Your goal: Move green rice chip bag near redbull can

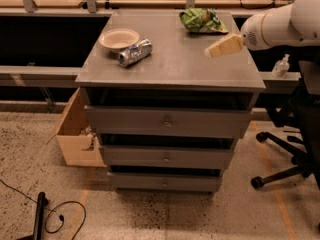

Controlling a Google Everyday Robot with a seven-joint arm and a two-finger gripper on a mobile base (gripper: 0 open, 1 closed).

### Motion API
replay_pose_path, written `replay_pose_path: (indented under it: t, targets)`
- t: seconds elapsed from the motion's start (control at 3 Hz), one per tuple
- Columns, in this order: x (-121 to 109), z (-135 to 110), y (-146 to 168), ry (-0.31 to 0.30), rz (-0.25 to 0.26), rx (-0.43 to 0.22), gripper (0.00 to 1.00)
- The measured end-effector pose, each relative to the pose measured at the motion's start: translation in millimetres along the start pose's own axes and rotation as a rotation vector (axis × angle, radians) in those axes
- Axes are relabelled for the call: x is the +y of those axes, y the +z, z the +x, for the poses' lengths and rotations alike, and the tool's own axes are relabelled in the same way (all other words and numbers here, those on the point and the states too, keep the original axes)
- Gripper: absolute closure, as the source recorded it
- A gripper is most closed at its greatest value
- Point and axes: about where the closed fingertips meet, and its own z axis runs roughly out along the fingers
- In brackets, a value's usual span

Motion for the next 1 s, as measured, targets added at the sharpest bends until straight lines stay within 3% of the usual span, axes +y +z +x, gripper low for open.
replay_pose_path:
  t: [0.33, 1.0]
  targets:
    - [-33.3, -15.9, 39.1, 0.005, 0.067, -0.065, 0.00]
    - [-72.5, -35.4, 118.4, 0.018, 0.117, -0.161, 0.00]
